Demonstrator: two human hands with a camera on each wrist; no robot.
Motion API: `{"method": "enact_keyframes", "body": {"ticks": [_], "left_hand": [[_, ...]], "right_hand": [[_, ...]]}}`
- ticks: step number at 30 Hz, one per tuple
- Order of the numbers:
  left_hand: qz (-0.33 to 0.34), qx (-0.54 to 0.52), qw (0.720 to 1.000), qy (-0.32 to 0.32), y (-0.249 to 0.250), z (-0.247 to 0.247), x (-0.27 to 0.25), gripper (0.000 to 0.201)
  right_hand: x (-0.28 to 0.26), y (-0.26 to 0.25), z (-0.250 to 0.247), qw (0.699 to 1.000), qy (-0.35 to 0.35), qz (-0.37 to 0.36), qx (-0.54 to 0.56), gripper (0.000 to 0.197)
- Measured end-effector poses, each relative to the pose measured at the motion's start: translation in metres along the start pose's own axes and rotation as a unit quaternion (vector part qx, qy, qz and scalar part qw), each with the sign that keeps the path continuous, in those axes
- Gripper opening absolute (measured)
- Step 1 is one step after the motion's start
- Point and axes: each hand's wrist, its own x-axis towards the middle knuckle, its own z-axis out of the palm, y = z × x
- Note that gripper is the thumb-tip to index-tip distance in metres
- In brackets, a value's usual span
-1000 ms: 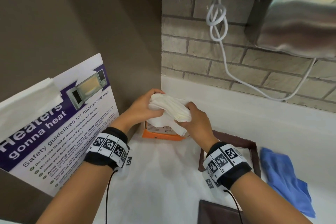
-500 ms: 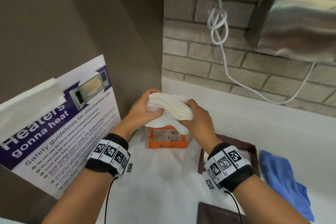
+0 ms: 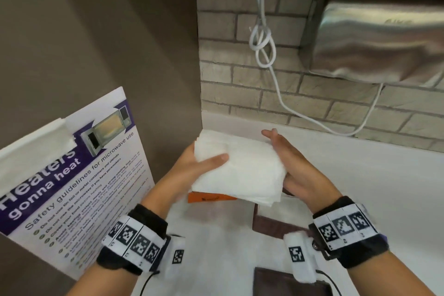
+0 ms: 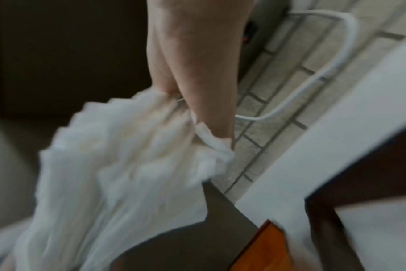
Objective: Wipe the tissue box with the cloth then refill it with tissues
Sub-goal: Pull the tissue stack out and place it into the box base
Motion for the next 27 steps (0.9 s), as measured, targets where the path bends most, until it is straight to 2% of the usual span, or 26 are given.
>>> {"method": "enact_keyframes", "body": {"ticks": [1,3,4,6,8,9,10,12,14,17,19,21,23,24,27], "left_hand": [[-0.003,-0.019,1.000,-0.009,0.001,0.005,-0.003,0.057],[-0.006,-0.058,0.998,-0.026,0.002,0.015,-0.010,0.056],[-0.010,-0.076,0.997,-0.033,0.002,0.020,-0.014,0.053],[-0.023,-0.100,0.994,-0.044,0.000,0.030,-0.019,0.048],[-0.040,-0.109,0.992,-0.038,-0.004,0.038,-0.023,0.047],[-0.047,-0.111,0.992,-0.028,-0.008,0.040,-0.023,0.049],[-0.055,-0.113,0.992,-0.018,-0.012,0.041,-0.023,0.051],[-0.073,-0.119,0.990,-0.006,-0.019,0.044,-0.024,0.050],[-0.084,-0.128,0.988,0.009,-0.024,0.048,-0.026,0.040],[-0.086,-0.157,0.983,0.031,-0.030,0.058,-0.032,0.012],[-0.098,-0.172,0.980,0.017,-0.035,0.066,-0.037,0.020],[-0.097,-0.176,0.979,0.024,-0.041,0.074,-0.039,0.031],[-0.078,-0.177,0.980,0.050,-0.047,0.080,-0.039,0.032],[-0.067,-0.179,0.980,0.060,-0.049,0.082,-0.038,0.030],[-0.050,-0.195,0.977,0.073,-0.055,0.086,-0.038,0.024]], "right_hand": [[-0.003,0.004,-0.007,0.994,0.000,0.028,0.108,0.061],[-0.009,0.018,-0.024,0.957,-0.045,0.081,0.274,0.066],[-0.018,0.025,-0.028,0.944,-0.063,0.094,0.310,0.061],[-0.033,0.040,-0.033,0.928,-0.094,0.070,0.353,0.042],[-0.048,0.045,-0.033,0.920,-0.070,0.050,0.382,0.043],[-0.052,0.044,-0.034,0.923,-0.043,0.046,0.379,0.037],[-0.055,0.041,-0.034,0.928,-0.025,0.045,0.369,0.043],[-0.060,0.032,-0.037,0.943,0.014,0.055,0.329,0.069],[-0.069,0.025,-0.039,0.946,0.019,0.048,0.321,0.073],[-0.076,0.031,-0.038,0.968,0.045,-0.013,0.247,0.046],[-0.074,0.037,-0.036,0.976,0.123,-0.066,0.166,0.042],[-0.076,0.037,-0.031,0.973,0.190,-0.105,0.076,0.028],[-0.077,0.038,-0.029,0.971,0.210,-0.114,0.022,0.010],[-0.079,0.037,-0.028,0.972,0.207,-0.114,0.015,0.007],[-0.086,0.036,-0.028,0.982,0.157,-0.100,-0.005,0.053]]}}
